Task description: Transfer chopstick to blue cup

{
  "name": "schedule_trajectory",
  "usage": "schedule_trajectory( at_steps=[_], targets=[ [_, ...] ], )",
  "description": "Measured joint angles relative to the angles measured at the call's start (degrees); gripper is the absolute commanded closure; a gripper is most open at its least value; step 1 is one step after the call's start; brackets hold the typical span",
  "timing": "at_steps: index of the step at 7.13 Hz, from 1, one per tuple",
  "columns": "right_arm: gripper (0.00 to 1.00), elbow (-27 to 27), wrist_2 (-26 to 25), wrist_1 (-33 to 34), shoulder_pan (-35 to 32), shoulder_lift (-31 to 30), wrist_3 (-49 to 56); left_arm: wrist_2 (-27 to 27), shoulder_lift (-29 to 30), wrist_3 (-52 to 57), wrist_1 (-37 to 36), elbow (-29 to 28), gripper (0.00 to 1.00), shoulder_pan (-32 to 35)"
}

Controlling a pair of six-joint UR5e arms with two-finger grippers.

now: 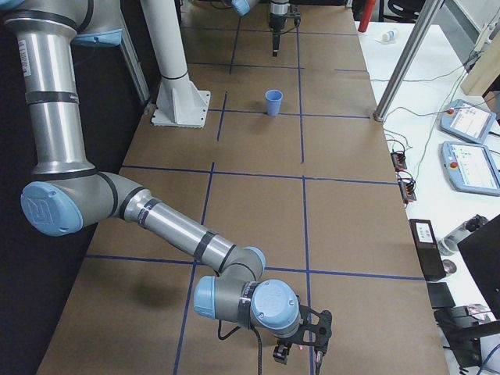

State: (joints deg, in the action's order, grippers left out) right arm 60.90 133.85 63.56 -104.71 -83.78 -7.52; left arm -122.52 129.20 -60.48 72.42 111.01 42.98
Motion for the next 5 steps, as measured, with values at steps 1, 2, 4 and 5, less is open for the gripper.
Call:
schedule_trajectory(
  at_steps=[1,2,4,5],
  targets=[
    [0.07,-1.1,-0.6,-1.0,0.2,0.6,-1.2,0.0,0.0,0.0,0.0,0.0,0.00,0.0],
    [0.12,-1.6,-0.9,-1.4,0.3,0.8,-1.7,0.0,0.0,0.0,0.1,0.0,0.00,0.0],
    [0.22,-1.8,-1.0,-1.6,1.1,1.1,-3.1,0.0,-0.1,0.0,0.1,0.0,0.00,0.0],
    [0.22,-1.8,-1.0,-1.7,1.9,1.6,-4.1,0.0,-0.1,0.0,0.1,0.0,0.00,0.0]
  ],
)
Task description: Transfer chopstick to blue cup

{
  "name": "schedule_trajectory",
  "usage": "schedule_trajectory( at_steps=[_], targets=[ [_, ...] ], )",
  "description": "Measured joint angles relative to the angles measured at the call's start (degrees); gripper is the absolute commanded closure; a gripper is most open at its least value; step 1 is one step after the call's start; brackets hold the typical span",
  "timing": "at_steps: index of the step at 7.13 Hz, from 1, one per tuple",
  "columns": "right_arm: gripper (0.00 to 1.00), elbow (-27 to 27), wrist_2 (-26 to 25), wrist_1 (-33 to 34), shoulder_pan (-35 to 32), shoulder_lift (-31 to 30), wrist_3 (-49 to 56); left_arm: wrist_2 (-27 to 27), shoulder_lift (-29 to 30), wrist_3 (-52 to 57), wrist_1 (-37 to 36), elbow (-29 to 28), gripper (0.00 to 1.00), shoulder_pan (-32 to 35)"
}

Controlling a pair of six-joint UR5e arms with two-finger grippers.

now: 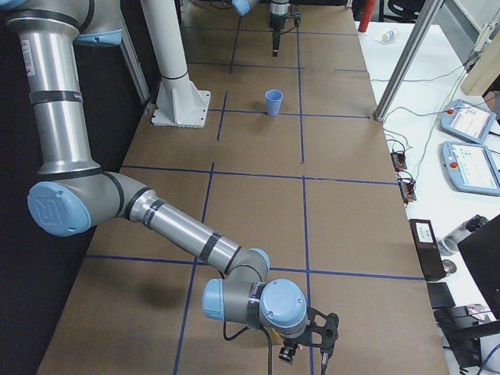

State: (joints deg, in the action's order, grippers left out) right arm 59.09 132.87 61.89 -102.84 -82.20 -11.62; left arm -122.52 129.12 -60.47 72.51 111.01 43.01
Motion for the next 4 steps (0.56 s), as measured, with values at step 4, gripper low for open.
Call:
schedule_trajectory(
  at_steps=[4],
  targets=[
    [0.62,0.1,-0.8,0.0,1.0,0.8,-0.9,0.0,0.0,0.0,0.1,-0.2,0.00,-0.1]
  ],
)
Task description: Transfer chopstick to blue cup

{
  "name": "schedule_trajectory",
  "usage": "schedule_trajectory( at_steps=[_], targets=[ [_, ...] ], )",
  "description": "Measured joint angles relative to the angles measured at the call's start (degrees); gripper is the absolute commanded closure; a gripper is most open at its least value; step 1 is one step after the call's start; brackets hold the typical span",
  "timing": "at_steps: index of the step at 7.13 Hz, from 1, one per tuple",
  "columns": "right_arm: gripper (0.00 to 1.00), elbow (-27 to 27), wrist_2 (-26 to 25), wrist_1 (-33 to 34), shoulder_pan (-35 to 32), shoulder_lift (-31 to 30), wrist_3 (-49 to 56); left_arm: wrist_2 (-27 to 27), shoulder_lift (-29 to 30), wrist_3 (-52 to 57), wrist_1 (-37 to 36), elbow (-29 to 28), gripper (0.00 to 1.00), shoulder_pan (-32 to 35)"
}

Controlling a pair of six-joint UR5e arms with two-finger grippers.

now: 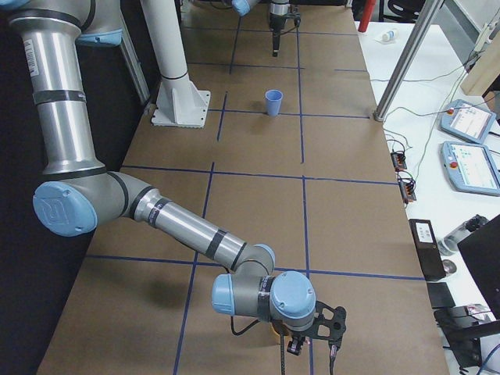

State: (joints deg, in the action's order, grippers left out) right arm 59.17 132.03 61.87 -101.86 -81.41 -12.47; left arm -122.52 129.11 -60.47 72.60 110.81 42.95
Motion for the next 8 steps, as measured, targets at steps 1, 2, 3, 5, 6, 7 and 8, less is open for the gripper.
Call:
schedule_trajectory(
  at_steps=[1,2,3,5,6,7,8],
  targets=[
    [0.62,0.1,-0.1,0.0,0.1,0.0,0.0,0.0,0.0,0.0,0.0,0.0,0.00,-0.1],
    [0.62,0.2,-0.5,-0.1,0.3,0.0,0.0,0.0,0.0,0.0,0.0,0.0,0.00,-0.1],
    [0.62,0.2,-1.1,-0.1,0.5,0.1,0.0,0.0,0.0,0.0,0.1,-0.1,0.00,-0.2],
    [0.92,0.3,-2.1,-0.1,0.6,0.3,0.0,0.0,0.0,0.0,0.1,0.0,0.00,-0.3],
    [1.00,0.3,-2.4,0.0,0.6,0.8,0.0,0.0,0.0,-0.1,0.1,0.0,0.00,-0.3],
    [1.00,0.5,-2.6,0.0,0.6,1.0,0.0,0.0,0.0,-0.1,0.0,0.0,0.00,-0.3],
    [1.00,0.8,-2.7,0.0,0.6,1.2,0.0,0.0,-0.1,-0.1,0.0,0.0,0.00,-0.4]
  ],
)
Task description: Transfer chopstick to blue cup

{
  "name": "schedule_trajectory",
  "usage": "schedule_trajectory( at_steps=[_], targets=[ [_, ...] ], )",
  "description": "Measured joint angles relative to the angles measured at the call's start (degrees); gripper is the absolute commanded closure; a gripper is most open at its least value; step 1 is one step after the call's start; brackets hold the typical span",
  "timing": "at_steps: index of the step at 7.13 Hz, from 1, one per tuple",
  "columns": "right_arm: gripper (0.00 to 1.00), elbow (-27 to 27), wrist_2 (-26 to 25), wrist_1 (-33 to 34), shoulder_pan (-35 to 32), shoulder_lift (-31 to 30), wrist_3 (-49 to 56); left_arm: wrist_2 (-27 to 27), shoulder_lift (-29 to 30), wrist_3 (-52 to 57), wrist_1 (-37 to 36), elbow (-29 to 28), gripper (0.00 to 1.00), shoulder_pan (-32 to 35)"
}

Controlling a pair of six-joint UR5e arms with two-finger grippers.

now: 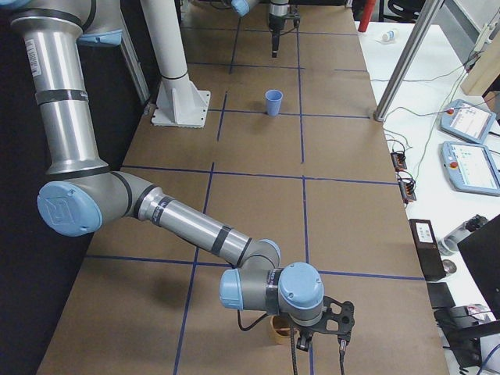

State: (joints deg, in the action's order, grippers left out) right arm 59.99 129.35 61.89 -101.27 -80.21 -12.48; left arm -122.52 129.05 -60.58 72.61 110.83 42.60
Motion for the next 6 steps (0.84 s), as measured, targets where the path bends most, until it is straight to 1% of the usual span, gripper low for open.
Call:
schedule_trajectory(
  at_steps=[1,4,5,6],
  targets=[
    [1.00,1.1,0.2,0.2,-0.1,0.0,0.0,0.0,-0.1,0.0,0.0,0.0,0.00,0.0],
    [1.00,8.1,2.3,3.6,-2.9,-1.1,0.3,0.0,-0.4,0.0,0.3,-0.1,0.00,-0.1],
    [1.00,11.2,2.9,6.2,-4.3,-1.7,1.0,0.0,-0.4,-0.1,0.4,-0.1,0.00,-0.1],
    [1.00,15.1,3.6,10.3,-5.7,-2.2,2.8,0.0,-0.4,-0.3,0.4,-0.1,0.00,-0.1]
  ],
)
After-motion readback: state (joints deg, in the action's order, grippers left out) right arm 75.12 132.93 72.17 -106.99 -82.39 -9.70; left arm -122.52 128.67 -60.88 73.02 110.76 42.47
